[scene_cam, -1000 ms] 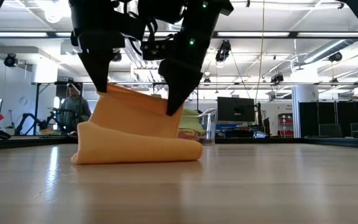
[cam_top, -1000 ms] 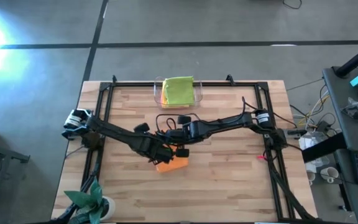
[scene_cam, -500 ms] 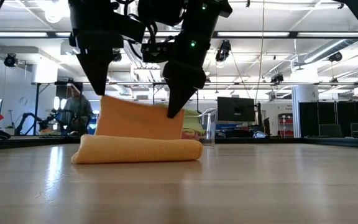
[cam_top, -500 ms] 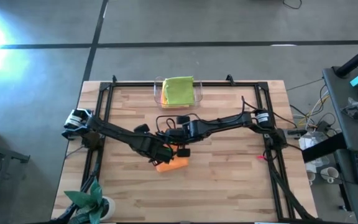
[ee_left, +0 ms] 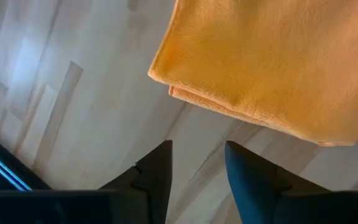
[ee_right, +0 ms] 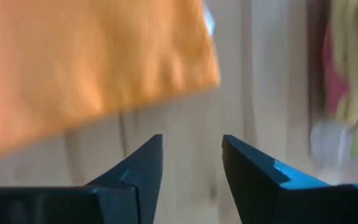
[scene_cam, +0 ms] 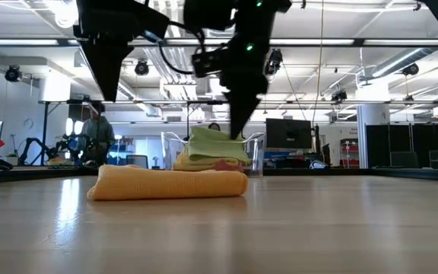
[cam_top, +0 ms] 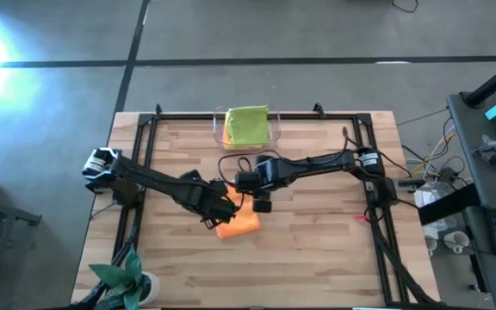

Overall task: Fold microfiber towels
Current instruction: Put the folded orange microfiber cloth into the transparent bin

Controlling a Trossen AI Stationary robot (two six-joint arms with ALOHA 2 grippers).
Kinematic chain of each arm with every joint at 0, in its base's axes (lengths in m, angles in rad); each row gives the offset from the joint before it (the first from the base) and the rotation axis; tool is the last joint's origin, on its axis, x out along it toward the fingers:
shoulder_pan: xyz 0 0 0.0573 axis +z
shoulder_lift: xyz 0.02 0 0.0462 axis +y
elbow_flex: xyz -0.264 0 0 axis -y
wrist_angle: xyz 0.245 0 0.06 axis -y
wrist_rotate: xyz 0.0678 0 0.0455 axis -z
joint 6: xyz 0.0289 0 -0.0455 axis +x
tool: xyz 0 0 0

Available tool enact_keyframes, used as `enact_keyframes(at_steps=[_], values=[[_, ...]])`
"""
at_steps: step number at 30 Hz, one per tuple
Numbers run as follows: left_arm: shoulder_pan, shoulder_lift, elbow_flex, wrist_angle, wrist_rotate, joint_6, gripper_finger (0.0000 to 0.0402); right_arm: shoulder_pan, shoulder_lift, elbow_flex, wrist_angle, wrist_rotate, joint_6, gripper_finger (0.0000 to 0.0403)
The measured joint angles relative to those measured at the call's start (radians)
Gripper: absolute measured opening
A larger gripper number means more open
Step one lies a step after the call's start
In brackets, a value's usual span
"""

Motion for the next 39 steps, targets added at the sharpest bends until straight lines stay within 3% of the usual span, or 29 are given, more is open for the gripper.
enact_keyframes(at_steps=[4, 11, 18, 27, 34, 39], values=[[-0.015, -0.039, -0.028, 0.032, -0.018, -0.034, 0.0132, 0.007, -0.046, -0.04, -0.098, -0.06, 0.062, 0.0164], [-0.026, -0.068, -0.155, 0.311, -0.034, 0.012, 0.0132, 0.067, -0.163, -0.236, -0.088, -0.155, 0.176, 0.0151], [-0.005, -0.07, -0.292, 0.57, -0.024, 0.114, 0.0132, 0.152, -0.245, -0.392, 0.171, -0.263, 0.402, 0.0139], [0.027, -0.071, -0.44, 0.788, 0.075, 0.276, 0.0132, 0.198, -0.249, -0.467, 0.609, -0.252, 0.719, 0.0138], [0.033, -0.072, -0.522, 0.845, 0.08, 0.363, 0.0132, 0.198, -0.248, -0.486, 0.7, -0.122, 0.925, 0.0137], [0.041, -0.073, -0.561, 0.868, 0.126, 0.321, 0.0132, 0.199, -0.247, -0.519, 0.712, -0.072, 1.063, 0.0137]])
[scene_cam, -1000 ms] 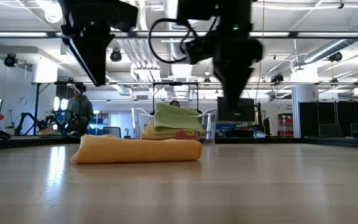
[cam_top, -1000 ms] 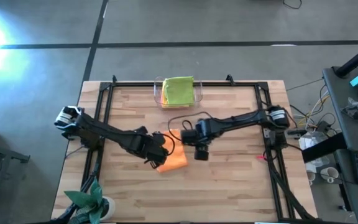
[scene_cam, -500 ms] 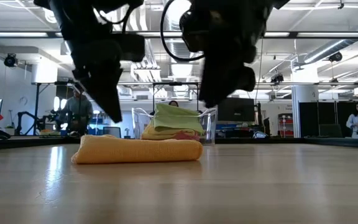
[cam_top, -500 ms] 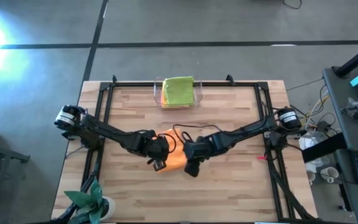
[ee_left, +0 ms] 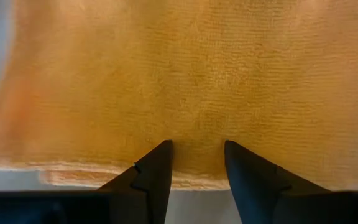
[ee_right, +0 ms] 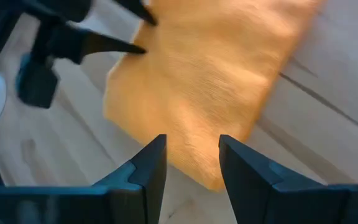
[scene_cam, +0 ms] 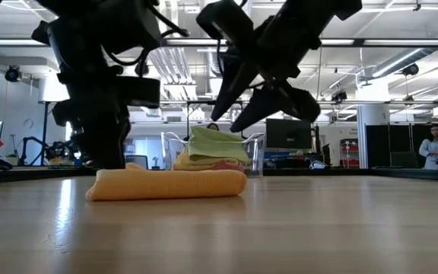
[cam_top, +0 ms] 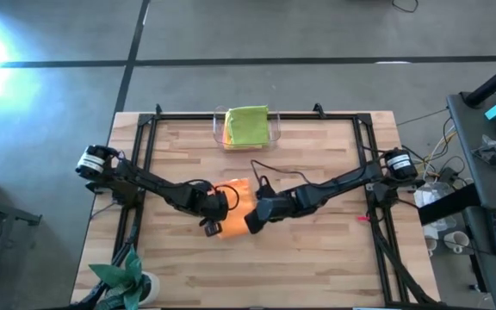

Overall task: Fold microfiber towels
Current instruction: Put the folded orange microfiber cloth into the transparent bin

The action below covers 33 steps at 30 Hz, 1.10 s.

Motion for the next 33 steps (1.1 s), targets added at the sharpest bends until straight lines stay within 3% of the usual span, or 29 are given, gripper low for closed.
enact_keyframes(at_steps=[7, 14, 20, 24, 33], values=[[-0.002, 0.0, -0.002, 0.064, 0.157, -0.214, 0.0132, 0.025, 0.0, -0.014, 0.005, 0.003, 0.132, 0.0137], [-0.003, -0.003, 0.019, 0.267, 0.293, -0.157, 0.0132, 0.062, 0.0, -0.013, 0.075, -0.027, 0.261, 0.0137], [0.0, -0.064, 0.042, 0.265, 0.286, -0.064, 0.0132, 0.079, 0.0, -0.019, 0.076, 0.019, 0.293, 0.0137], [0.002, -0.135, 0.039, 0.175, 0.214, -0.035, 0.0132, 0.076, 0.0, -0.032, 0.075, 0.082, 0.303, 0.0137], [0.006, -0.287, 0.015, 0.04, 0.09, -0.034, 0.0132, 0.082, 0.086, -0.018, 0.209, 0.082, 0.322, 0.0137]])
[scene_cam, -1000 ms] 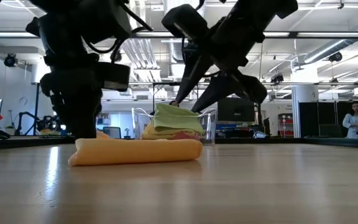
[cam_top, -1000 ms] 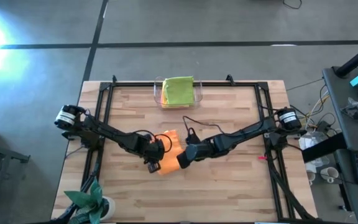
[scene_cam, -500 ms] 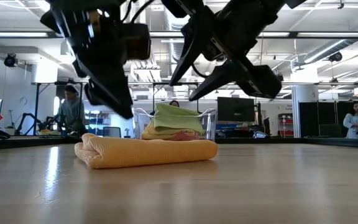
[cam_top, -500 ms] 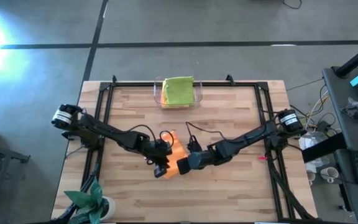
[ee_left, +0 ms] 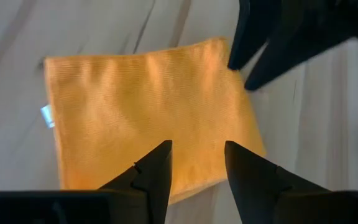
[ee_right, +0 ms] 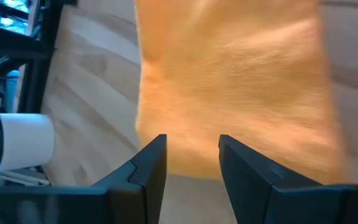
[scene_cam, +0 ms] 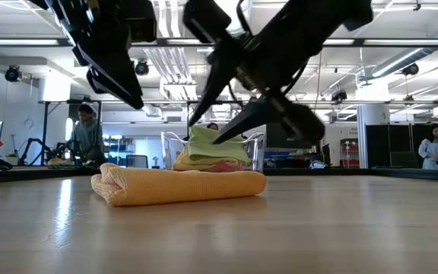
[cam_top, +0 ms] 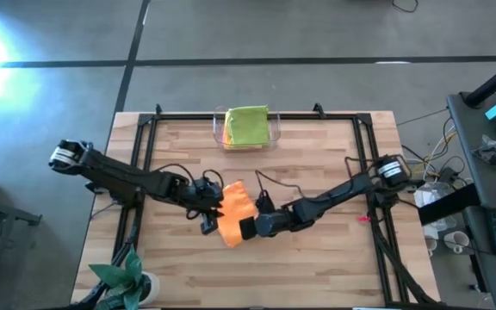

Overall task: Fold microfiber towels
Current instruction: Put the folded orange microfiber cloth into the transparent bin

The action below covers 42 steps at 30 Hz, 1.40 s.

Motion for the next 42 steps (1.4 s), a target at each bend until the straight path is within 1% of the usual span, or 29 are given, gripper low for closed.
enact_keyframes(at_steps=[4, 12, 17, 21, 23, 29, 32, 35, 39, 42], values=[[0.0, -0.026, -0.003, -0.009, -0.011, -0.005, 0.0132, 0.0, 0.058, 0.047, -0.001, -0.002, -0.01, 0.0137], [0.0, -0.02, -0.017, -0.008, -0.013, -0.006, 0.0132, 0.002, 0.125, 0.08, -0.03, -0.103, 0.009, 0.0137], [0.0, -0.014, -0.019, -0.008, -0.013, -0.006, 0.0132, -0.001, 0.119, 0.081, -0.186, -0.112, 0.015, 0.0137], [0.0, -0.014, -0.019, -0.008, -0.014, -0.002, 0.0132, -0.022, 0.101, 0.084, -0.332, -0.096, -0.016, 0.0137], [0.0, -0.014, -0.019, -0.007, -0.014, -0.001, 0.0132, -0.035, 0.097, 0.084, -0.399, -0.07, -0.03, 0.0137], [0.0, -0.014, -0.019, -0.007, -0.014, -0.002, 0.0132, -0.072, 0.09, 0.084, -0.594, 0.044, -0.087, 0.0137], [0.0, -0.014, -0.019, -0.007, -0.014, -0.002, 0.0132, -0.083, 0.075, 0.082, -0.693, 0.08, -0.171, 0.0137], [0.0, -0.014, -0.019, -0.007, -0.014, -0.001, 0.0132, -0.087, 0.058, 0.094, -0.791, 0.08, -0.265, 0.0137], [0.0, -0.014, -0.019, -0.009, -0.014, 0.002, 0.0132, -0.084, 0.036, 0.124, -0.877, 0.079, -0.402, 0.0137], [0.0, -0.014, -0.019, -0.009, -0.014, 0.002, 0.0132, -0.074, 0.021, 0.144, -0.9, 0.082, -0.417, 0.0137]])
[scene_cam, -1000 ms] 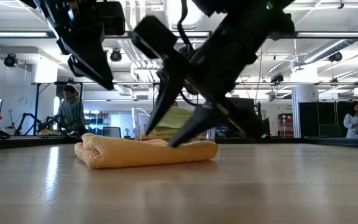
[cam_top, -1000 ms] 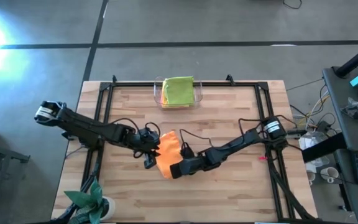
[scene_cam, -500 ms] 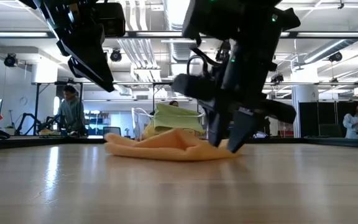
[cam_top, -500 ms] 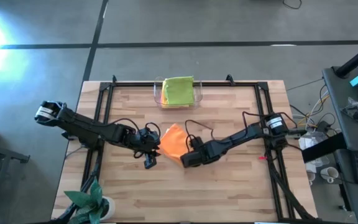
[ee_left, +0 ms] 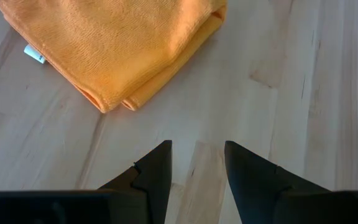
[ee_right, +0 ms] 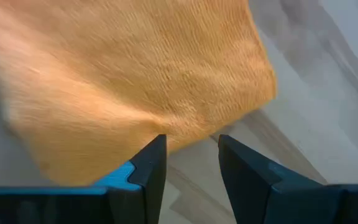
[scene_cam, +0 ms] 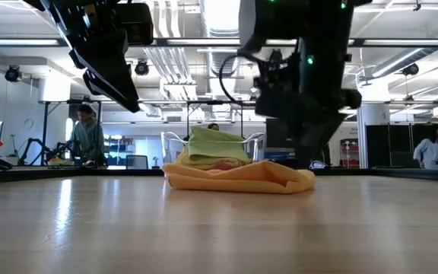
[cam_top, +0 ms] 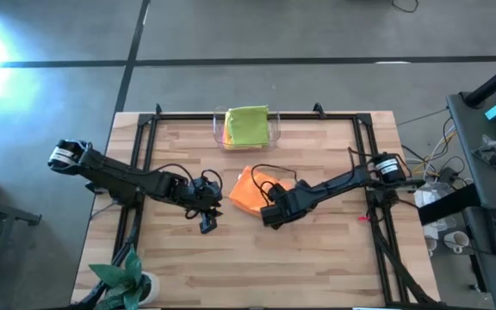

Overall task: Fold microfiber towels
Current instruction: Put the folded orange microfiber cloth into the transparent bin

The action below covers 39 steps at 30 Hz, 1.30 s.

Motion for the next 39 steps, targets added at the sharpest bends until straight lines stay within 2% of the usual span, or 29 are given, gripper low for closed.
enact_keyframes(at_steps=[6, 9, 12, 24, 34, 39], values=[[0.0, 0.0, 0.0, 0.0, 0.0, 0.002, 0.0132, 0.021, -0.027, 0.009, 0.231, 0.001, 0.028, 0.0137], [0.0, 0.0, 0.0, 0.001, 0.0, 0.002, 0.0132, 0.019, -0.008, 0.004, 0.275, -0.009, 0.063, 0.0137], [0.0, 0.0, -0.001, 0.0, 0.0, 0.002, 0.0132, 0.015, 0.018, 0.001, 0.269, -0.03, 0.085, 0.0137], [0.0, 0.0, -0.001, -0.023, 0.0, 0.026, 0.0132, 0.066, 0.039, -0.016, 0.26, -0.266, 0.13, 0.0137], [0.0, 0.0, -0.001, -0.022, 0.0, 0.025, 0.0132, 0.121, 0.04, -0.02, 0.217, -0.3, 0.15, 0.0137], [0.0, 0.0, -0.001, -0.02, 0.0, 0.024, 0.0132, 0.156, 0.04, -0.024, 0.051, -0.349, 0.176, 0.0137]])
